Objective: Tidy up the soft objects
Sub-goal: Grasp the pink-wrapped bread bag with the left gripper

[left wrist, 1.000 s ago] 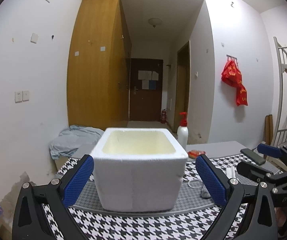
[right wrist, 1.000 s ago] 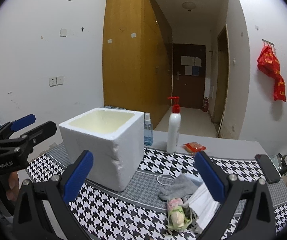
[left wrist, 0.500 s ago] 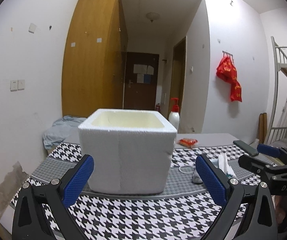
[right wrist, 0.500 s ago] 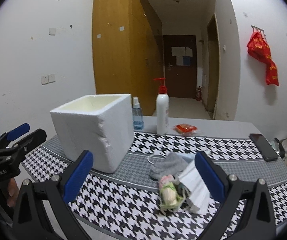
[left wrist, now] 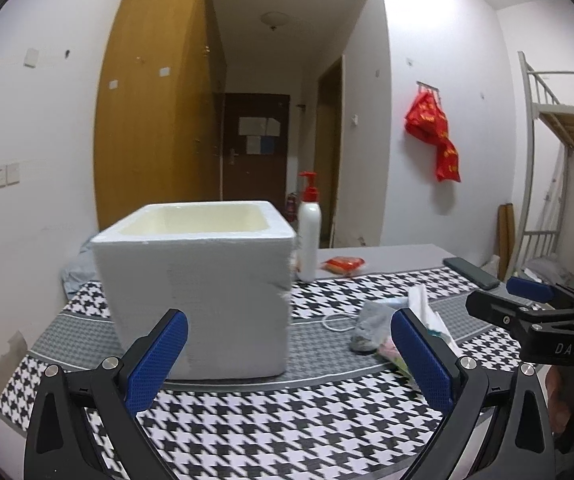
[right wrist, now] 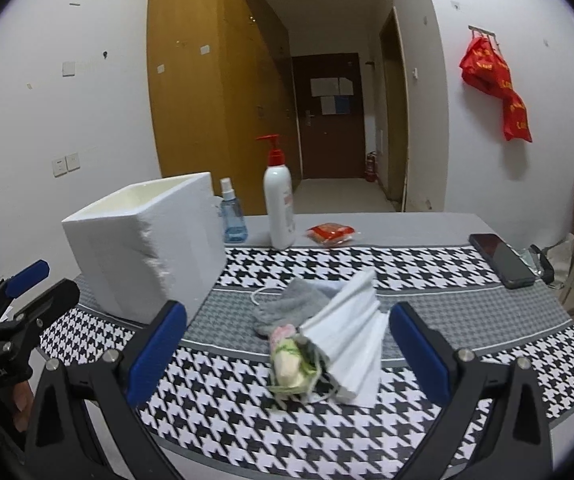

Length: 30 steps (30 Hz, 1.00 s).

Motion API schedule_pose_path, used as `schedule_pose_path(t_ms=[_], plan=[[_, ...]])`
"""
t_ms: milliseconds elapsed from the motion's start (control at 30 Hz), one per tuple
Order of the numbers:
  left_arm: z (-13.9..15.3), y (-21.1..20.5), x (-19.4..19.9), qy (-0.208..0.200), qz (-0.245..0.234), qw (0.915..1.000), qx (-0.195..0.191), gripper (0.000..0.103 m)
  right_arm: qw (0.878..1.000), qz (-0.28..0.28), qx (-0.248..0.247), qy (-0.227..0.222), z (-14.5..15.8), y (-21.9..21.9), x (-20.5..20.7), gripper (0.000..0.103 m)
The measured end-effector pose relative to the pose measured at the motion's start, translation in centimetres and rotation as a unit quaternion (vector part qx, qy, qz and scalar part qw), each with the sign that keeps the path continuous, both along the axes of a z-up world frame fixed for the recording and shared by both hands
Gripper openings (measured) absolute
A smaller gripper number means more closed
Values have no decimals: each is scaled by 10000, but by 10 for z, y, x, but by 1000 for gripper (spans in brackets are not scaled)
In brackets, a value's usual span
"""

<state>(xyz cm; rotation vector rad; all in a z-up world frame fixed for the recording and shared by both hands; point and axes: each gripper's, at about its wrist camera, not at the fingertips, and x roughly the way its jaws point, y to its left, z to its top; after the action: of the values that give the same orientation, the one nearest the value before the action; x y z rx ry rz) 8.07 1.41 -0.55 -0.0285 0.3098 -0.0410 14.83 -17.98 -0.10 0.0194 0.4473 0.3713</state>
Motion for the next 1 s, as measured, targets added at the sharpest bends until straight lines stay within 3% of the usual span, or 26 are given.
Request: schedule_pose_path(t_ms=[667, 1000], plan=[[-11, -64, 34, 418, -906, 9947, 258, 102, 9968, -796, -23, 113, -9, -61, 0, 103], [-33, -82, 61, 1073, -980, 9893, 83, 102, 9961, -840, 4, 274, -21, -74, 10, 103]])
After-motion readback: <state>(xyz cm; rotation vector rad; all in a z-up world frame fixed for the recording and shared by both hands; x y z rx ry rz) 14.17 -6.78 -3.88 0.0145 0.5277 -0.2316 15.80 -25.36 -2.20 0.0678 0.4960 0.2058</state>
